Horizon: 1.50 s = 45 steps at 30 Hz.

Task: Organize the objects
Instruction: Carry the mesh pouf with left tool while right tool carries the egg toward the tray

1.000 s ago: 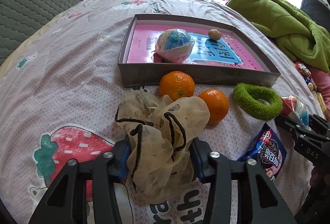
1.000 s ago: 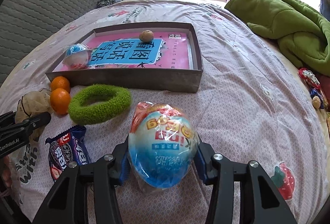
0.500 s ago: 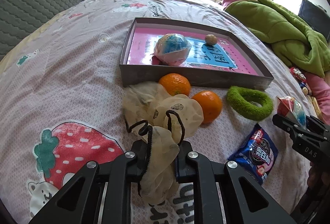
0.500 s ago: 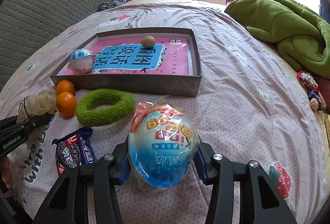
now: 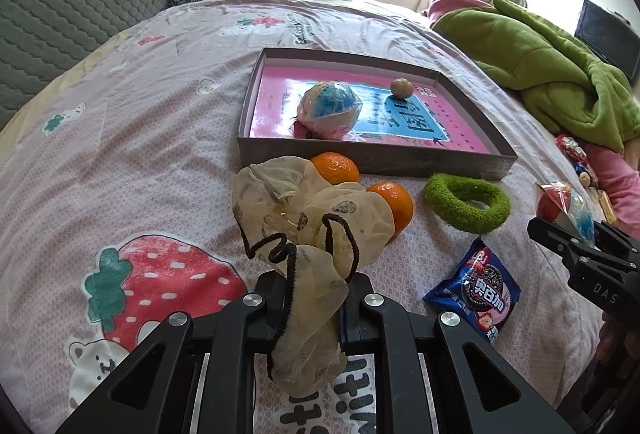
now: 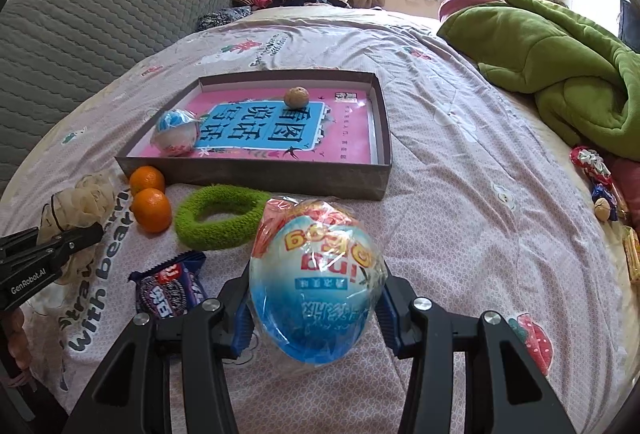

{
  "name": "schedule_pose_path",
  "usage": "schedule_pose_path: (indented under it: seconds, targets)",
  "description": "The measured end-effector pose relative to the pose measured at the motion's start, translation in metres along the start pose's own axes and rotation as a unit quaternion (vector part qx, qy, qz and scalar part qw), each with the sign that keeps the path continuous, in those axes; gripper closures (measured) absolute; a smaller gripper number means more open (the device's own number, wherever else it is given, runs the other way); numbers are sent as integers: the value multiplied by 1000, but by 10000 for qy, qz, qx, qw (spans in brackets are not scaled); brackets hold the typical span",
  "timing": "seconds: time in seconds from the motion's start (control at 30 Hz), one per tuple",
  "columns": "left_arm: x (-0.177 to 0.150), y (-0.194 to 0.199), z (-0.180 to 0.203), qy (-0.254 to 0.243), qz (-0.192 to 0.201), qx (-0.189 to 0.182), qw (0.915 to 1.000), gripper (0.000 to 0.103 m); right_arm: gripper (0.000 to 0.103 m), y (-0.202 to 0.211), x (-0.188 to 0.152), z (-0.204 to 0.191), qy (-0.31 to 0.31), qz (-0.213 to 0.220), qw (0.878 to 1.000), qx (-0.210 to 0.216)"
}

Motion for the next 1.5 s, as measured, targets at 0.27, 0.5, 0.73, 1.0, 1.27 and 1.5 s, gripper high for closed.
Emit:
schedule_pose_path:
  seconds: [0.27,0.5,0.73,1.0,1.27,1.5]
  targets:
    - [0,9,5,-50,21,3,10000,86,53,10,1,-9,84,58,9999,74]
    - [2,22,9,-56,128,10,9999,86,53,23,2,-15,134,132,9997,145]
    - [3,42,20,-174,309,52,9994,86,53,41,5,-19,113,313,9993,197]
    - [6,68,31,-317,583,86,9978,86,53,64,8,-26,146,543,9979,308]
    - [13,86,44,-428,765,61,9961,86,53,83,18,-30,170,806,9960,349]
    - [16,97,58,-571,932,97,9940,86,53,95,24,-31,179,955,9945,387]
Point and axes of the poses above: each gripper's, at about its wrist camera, not at the fingertips, and y roughly against the way its jaws point, z to its right, x to its top, the point moved 3 cm from there along -y, roughly the way its jaws point, and after that the axes turned 3 degrees about -x, right-handed, at the moved point
